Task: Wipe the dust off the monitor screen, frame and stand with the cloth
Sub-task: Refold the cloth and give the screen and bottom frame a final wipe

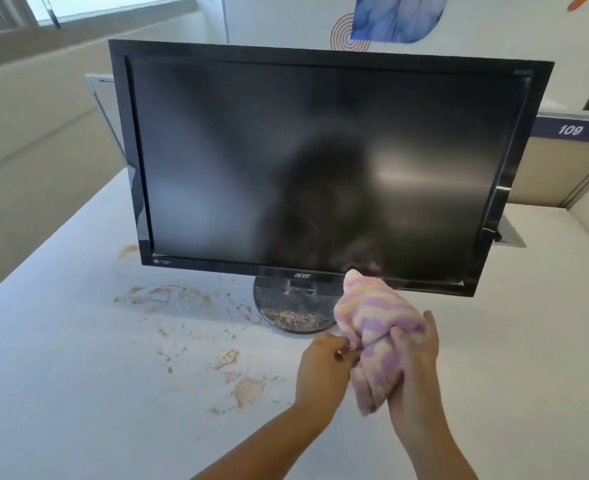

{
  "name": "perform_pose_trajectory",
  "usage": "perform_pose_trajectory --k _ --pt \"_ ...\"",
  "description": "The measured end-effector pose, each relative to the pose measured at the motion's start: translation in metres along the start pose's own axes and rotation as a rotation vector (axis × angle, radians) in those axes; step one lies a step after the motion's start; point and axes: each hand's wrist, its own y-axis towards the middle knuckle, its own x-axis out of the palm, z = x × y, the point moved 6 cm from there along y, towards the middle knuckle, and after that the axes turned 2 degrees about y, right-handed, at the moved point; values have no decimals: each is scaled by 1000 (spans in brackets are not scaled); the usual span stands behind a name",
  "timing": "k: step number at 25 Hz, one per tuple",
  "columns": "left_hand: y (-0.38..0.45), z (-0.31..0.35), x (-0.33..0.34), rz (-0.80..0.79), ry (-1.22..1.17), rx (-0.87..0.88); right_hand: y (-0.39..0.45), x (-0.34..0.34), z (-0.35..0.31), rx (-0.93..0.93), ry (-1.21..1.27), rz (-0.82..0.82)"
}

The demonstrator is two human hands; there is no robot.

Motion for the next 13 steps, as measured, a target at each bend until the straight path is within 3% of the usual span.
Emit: perform_pose_trajectory --k 1,2,6,8,10,13 --pt "-3 -4 -1 21 -71 8 -9 -1 1 -111 -292 133" --pt "-8 -7 -3 20 -144 45 -19 11 11 -152 -475 146" --pt "-18 -30 -20 -131 18 152 -7 27 33 -51 -558 222" --pt "1 -46 -53 -174 19 151 10 28 26 -217 -539 22" --pt "29 -72 -113 -19 -222 -80 11 36 23 -358 -662 -268" --pt "49 -119 -208 297 -497 -338 23 23 23 -730 -1322 -199"
